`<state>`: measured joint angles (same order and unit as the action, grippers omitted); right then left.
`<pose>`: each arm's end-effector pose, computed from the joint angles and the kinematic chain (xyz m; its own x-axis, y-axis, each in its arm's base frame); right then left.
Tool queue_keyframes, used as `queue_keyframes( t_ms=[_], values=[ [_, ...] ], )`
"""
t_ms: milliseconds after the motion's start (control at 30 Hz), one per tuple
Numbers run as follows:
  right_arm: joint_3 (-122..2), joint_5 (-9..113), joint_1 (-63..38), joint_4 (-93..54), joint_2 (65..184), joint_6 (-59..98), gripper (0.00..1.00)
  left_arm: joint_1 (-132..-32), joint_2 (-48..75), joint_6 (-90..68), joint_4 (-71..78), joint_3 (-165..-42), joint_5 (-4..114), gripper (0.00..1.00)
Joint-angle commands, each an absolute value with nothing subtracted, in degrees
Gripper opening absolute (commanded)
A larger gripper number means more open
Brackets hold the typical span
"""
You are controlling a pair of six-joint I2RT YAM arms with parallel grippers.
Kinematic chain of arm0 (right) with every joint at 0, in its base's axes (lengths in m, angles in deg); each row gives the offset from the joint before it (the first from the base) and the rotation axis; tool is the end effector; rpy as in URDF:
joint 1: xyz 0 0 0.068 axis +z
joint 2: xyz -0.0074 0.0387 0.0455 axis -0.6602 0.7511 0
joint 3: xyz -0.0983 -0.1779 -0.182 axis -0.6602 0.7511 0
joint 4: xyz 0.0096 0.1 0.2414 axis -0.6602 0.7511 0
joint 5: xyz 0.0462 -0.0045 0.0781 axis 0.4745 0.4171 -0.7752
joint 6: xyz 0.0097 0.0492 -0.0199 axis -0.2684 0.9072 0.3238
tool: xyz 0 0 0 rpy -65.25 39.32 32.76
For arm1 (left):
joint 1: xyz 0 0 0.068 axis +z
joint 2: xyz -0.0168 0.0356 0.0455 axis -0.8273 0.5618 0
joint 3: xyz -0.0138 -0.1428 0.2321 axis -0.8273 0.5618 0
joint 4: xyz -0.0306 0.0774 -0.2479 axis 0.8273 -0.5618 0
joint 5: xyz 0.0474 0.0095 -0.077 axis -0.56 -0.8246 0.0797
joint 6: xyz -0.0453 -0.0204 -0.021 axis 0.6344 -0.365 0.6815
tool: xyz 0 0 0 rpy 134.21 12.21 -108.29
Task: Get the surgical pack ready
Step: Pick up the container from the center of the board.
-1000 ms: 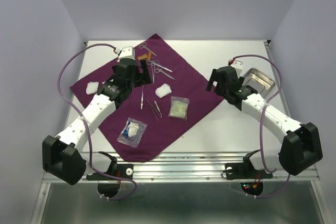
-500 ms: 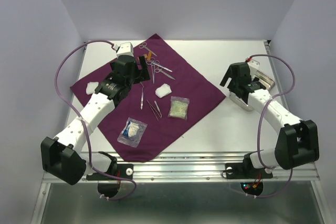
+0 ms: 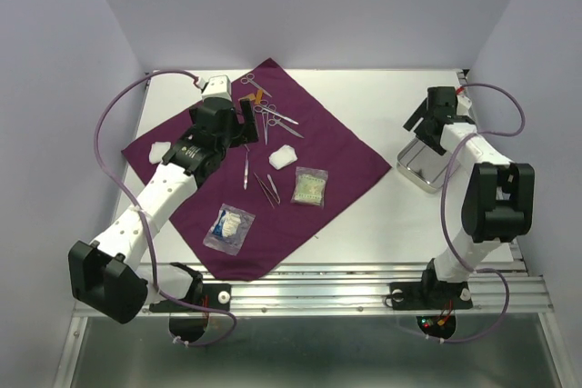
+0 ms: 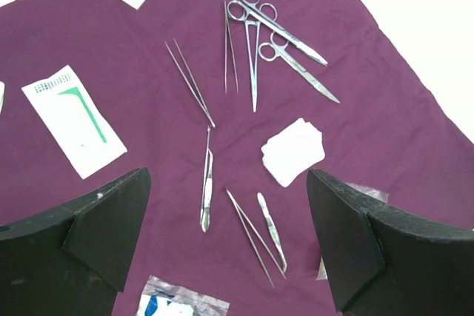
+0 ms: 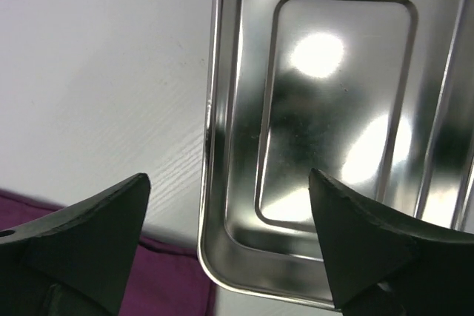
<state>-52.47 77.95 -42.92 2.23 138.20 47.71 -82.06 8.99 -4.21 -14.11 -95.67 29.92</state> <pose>0.3579 -0.0214 0.2406 -0.4819 0.5532 -0.6795 0.6247 0.7607 0.1763 0.2578 -0.1155 0.3543 -0.3762 -0.1588 -0.9128 0.0624 0.9786 -0.1960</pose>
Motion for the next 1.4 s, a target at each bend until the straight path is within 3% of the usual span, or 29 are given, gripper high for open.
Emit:
queue_keyframes(
  t_ms=[0, 267, 667, 967, 1367],
  values=[
    [-57.67, 76.04, -43.42, 2.23, 142.52, 48.03, 0.88, -82.01, 5.54, -5.82, -14.40, -94.55, 29.38, 0.99],
    [-63.92, 76.56, -43.95, 2.57, 150.62, 47.77, 0.60, -82.01, 3.60, -4.76, -13.52, -92.79, 30.52, 0.99],
    [-65.85, 77.80, -43.95, 3.02, 155.37, 47.60, 0.47, -82.01, 5.09, -3.88, -14.04, -93.32, 30.52, 0.99],
    [-65.15, 79.02, -43.95, 3.01, 152.74, 45.40, 0.01, -82.01, 5.53, -2.74, -14.75, -93.58, 29.91, 0.99],
    [-64.80, 81.23, -39.30, 4.68, 143.77, 41.35, 0.01, -82.01, 7.29, -0.54, -16.15, -95.25, 26.75, 0.99]
  ],
)
